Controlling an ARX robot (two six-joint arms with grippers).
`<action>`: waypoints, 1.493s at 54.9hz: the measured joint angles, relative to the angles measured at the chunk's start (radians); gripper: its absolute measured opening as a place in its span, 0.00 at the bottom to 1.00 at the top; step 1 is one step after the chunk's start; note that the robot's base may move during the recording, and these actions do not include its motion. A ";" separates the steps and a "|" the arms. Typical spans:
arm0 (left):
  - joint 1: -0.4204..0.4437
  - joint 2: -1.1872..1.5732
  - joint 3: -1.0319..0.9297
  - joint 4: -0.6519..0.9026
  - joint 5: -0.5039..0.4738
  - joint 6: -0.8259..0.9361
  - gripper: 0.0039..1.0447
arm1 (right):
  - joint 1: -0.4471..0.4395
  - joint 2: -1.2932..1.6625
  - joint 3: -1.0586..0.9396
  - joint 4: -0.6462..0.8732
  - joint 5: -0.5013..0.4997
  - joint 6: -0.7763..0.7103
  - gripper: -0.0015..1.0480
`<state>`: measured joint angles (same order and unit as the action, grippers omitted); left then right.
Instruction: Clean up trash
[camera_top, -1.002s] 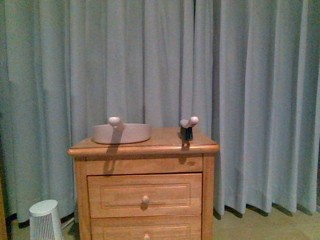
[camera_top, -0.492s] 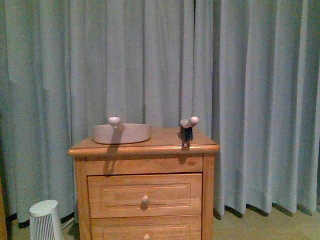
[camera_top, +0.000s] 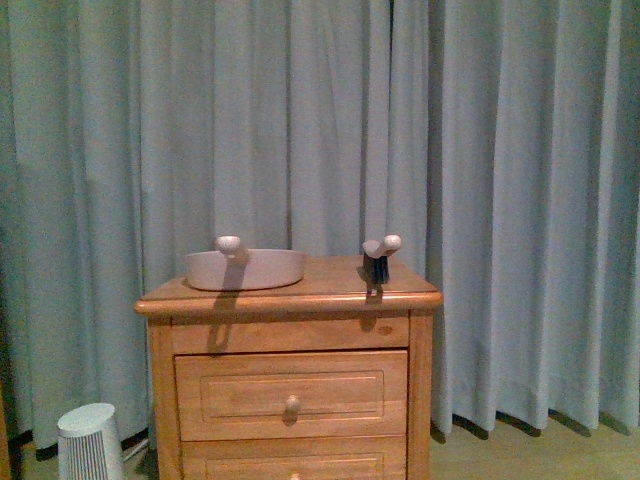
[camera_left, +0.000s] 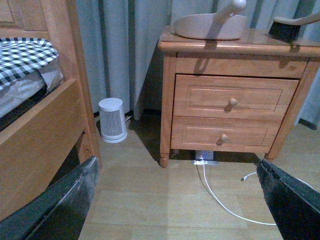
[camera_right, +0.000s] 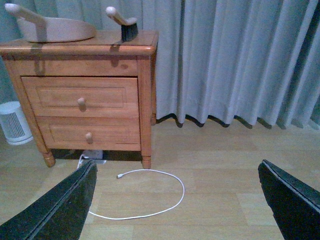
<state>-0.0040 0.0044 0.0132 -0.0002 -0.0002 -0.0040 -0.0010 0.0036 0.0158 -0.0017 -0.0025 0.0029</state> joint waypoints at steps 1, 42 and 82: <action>0.000 0.000 0.000 0.000 0.000 0.000 0.93 | 0.000 0.000 0.000 0.000 0.000 0.000 0.93; 0.000 0.000 0.000 0.000 0.000 0.000 0.93 | 0.000 -0.001 0.000 0.000 0.002 0.000 0.93; 0.000 0.000 0.000 0.000 0.000 0.000 0.93 | 0.000 -0.001 0.000 0.000 0.002 0.000 0.93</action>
<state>-0.0044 0.0044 0.0132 -0.0002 -0.0002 -0.0040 -0.0010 0.0029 0.0158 -0.0017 -0.0006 0.0025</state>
